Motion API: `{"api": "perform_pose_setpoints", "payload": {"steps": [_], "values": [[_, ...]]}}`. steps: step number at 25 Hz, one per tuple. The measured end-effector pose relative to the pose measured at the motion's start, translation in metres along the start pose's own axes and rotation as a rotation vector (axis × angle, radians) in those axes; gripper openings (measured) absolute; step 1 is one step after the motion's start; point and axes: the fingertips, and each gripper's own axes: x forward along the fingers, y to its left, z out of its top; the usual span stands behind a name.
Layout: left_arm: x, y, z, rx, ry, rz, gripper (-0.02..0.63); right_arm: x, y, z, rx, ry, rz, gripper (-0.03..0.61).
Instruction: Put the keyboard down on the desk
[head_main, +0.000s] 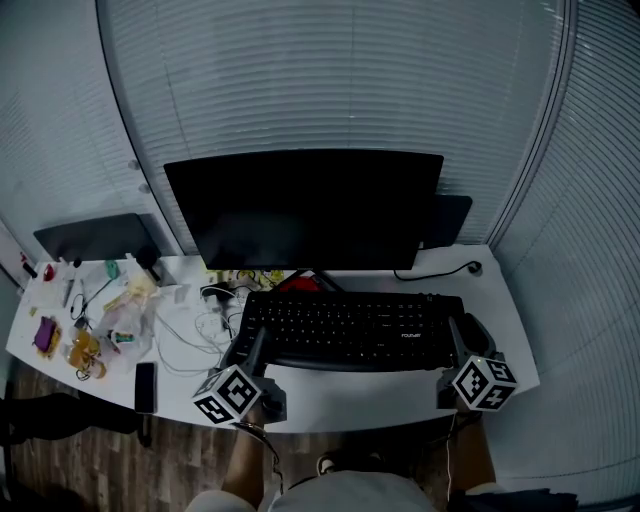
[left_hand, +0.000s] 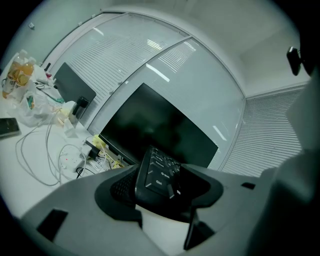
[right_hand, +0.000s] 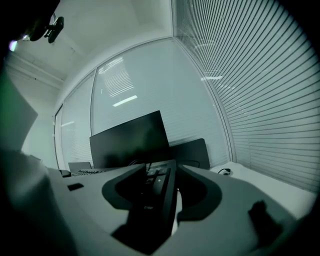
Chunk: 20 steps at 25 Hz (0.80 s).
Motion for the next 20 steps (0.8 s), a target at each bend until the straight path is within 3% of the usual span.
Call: {"api": "perform_pose_setpoints", "payload": {"steps": [7, 20], "values": [[-0.003, 0.008, 0.01, 0.001, -0.04, 0.068, 0.253, 0.034, 0.008, -0.003, 0.006, 0.041, 0.067, 0.212], [0.013, -0.003, -0.032, -0.004, 0.011, 0.132, 0.253, 0.049, -0.037, -0.024, 0.029, 0.117, 0.078, 0.212]]}}
